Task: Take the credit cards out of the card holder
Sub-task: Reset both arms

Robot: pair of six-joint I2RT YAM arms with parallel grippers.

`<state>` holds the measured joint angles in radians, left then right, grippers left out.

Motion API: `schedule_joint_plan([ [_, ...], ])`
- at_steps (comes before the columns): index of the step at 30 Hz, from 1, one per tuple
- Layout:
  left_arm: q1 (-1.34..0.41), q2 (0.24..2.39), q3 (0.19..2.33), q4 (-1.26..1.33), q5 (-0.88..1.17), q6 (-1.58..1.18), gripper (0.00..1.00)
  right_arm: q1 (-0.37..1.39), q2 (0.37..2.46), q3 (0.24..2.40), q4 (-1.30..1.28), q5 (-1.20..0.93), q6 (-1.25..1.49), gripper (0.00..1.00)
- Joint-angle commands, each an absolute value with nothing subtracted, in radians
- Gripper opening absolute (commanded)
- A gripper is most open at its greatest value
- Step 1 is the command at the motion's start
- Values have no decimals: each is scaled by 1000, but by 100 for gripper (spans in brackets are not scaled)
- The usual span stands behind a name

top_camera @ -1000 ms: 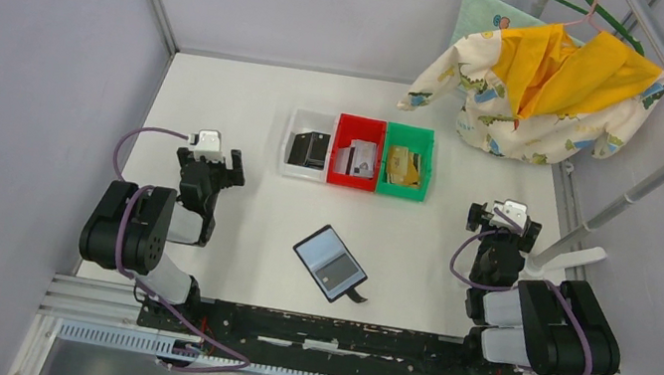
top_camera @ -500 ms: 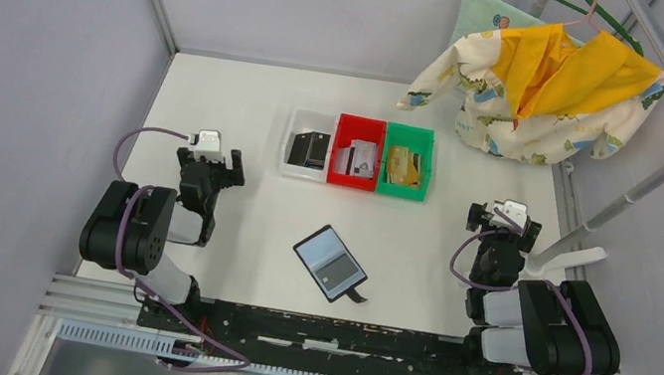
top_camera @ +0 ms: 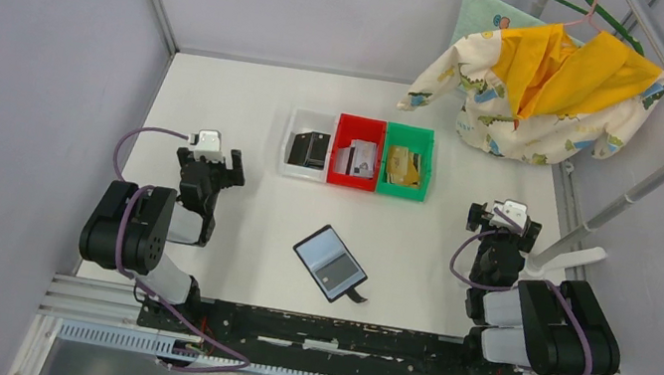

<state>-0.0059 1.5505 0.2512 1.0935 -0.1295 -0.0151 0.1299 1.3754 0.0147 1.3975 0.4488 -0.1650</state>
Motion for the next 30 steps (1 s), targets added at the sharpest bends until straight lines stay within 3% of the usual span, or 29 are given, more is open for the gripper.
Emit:
schedule_joint_plan([
  [1, -2, 1547, 262, 1149, -150, -23, 100, 127, 1365, -104, 1436, 447, -158, 98],
  [20, -2, 1547, 262, 1149, -150, -23, 100, 127, 1365, -105, 1437, 446, -159, 98],
  [30, -2, 1546, 261, 1149, -150, -23, 100, 123, 1365, -102, 1432, 313, -205, 98],
])
